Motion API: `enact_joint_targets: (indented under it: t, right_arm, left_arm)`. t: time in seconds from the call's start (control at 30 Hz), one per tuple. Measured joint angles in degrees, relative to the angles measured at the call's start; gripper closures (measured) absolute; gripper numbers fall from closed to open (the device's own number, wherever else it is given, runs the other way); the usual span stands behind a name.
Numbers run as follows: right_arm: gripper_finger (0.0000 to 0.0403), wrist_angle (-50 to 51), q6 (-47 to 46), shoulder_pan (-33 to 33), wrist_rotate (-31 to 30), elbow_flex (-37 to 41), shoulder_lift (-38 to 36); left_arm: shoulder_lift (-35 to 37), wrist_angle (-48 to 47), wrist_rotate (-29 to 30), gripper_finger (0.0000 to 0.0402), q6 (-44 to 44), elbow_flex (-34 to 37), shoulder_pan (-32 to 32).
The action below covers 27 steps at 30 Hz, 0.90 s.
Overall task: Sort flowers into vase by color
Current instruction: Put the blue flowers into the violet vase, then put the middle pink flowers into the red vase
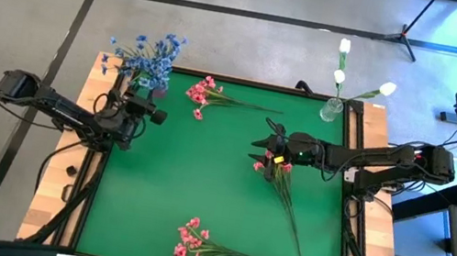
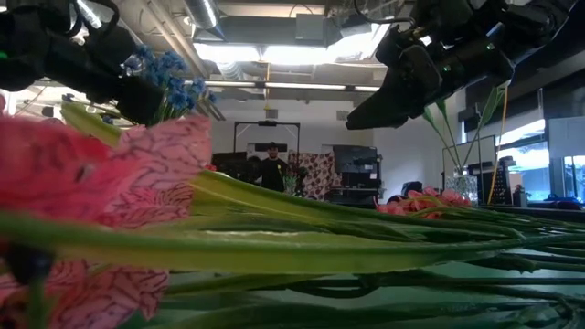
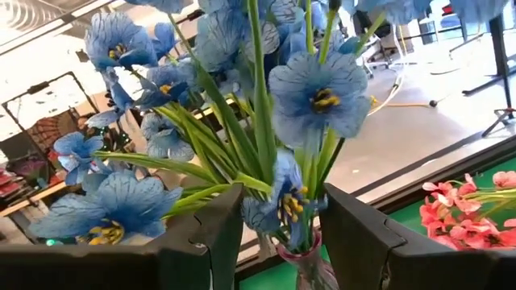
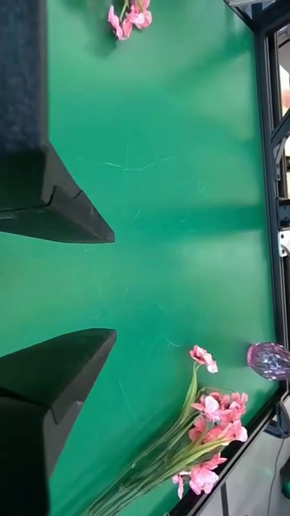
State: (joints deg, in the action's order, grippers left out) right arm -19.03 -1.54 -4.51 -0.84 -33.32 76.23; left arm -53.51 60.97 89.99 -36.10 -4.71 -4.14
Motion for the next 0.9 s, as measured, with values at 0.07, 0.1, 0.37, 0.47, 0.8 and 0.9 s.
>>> enact_joint_targets:
  t: [0.07, 0.1, 0.37, 0.47, 0.8, 0.9]
  right_arm:
    - [0.0221, 0.0, -0.4, 0.0, 0.0, 0.0, 0.0]
    - [0.0221, 0.0, -0.8, 0.0, 0.0, 0.0, 0.0]
    - [0.0221, 0.9, -1.1, 0.0, 0.0, 0.0, 0.0]
    - [0.0221, 0.8, -1.1, 0.0, -0.5, 0.0, 0.0]
    - [0.0221, -0.9, -1.1, 0.0, -3.8, 0.0, 0.0]
    - [0.0221, -0.9, -1.2, 0.0, -4.5, 0.0, 0.0]
  left_arm:
    - [0.0, 0.0, 0.0, 0.0247, 0.7, 0.5, 0.1]
    - [0.0, -0.1, 0.0, 0.0247, 1.3, 0.9, 0.1]
    - [0.0, -0.1, 0.0, 0.0247, 7.3, 4.0, -2.6]
    - [0.0, -0.5, 0.0, 0.0247, 9.2, 4.3, -4.1]
    - [0.0, -0.6, 0.0, 0.0247, 13.2, 4.3, -11.2]
    - [0.0, -2.0, 0.0, 0.0247, 17.1, 4.3, -13.7]
